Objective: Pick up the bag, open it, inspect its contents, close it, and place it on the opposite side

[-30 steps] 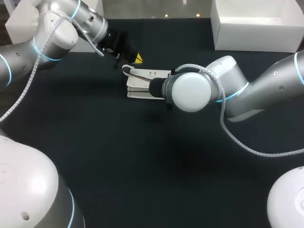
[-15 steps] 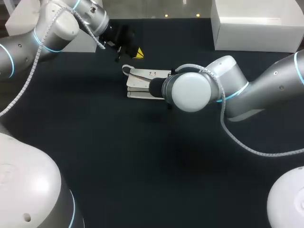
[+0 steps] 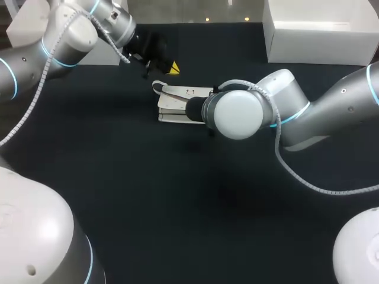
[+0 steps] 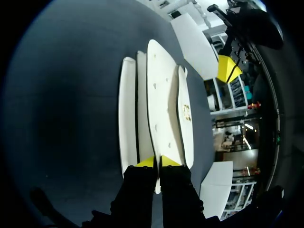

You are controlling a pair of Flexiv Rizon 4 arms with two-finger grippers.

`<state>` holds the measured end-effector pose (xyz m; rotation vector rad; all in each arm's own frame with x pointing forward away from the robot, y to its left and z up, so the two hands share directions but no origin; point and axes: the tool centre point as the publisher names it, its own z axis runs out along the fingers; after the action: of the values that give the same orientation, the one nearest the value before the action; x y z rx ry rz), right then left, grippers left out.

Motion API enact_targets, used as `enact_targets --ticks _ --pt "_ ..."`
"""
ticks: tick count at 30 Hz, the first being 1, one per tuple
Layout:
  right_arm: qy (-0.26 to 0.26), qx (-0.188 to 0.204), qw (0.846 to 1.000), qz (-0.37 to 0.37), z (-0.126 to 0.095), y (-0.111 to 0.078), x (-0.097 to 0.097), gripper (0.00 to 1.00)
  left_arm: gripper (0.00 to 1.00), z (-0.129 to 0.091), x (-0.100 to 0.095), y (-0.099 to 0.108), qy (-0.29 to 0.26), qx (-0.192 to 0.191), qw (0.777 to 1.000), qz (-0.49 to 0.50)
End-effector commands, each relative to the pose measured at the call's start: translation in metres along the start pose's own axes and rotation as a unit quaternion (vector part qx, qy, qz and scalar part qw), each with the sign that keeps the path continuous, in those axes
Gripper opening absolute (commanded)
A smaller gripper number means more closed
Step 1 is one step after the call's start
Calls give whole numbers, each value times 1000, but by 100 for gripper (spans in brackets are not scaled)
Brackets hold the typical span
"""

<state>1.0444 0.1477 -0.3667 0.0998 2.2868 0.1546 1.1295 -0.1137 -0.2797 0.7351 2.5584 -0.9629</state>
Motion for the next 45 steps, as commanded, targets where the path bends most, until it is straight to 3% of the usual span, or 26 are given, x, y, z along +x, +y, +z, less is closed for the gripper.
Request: enact_targets --ticks 1,6,7,9,16,26,31,36,40,45 --pt "-2 -2 1000 1 2 0 1 0 0 -1 22 -6 -35 3 999 13" --pt "-2 -2 1000 1 2 0 1 0 0 -6 33 -9 -62 4 998 21" --pt "-2 -2 1000 1 2 0 1 0 16 -6 34 -10 -62 5 998 21" --pt "-2 -2 1000 1 2 0 1 0 31 -3 38 -11 -67 6 997 26" --pt "-2 -2 1000 1 2 0 1 0 50 8 48 -11 -70 12 997 27" --pt "-2 -2 1000 1 2 0 1 0 52 25 55 -2 -64 8 998 20" --pt "-2 -2 1000 1 2 0 1 0 65 32 57 1 -65 -6 998 20" --pt "-2 -2 1000 1 2 0 1 0 60 37 55 6 -67 -10 998 19" --pt "-2 -2 1000 1 2 0 1 0 49 39 52 9 -69 -14 997 19" --pt "-2 -2 1000 1 2 0 1 0 48 42 50 11 -70 -22 997 27"
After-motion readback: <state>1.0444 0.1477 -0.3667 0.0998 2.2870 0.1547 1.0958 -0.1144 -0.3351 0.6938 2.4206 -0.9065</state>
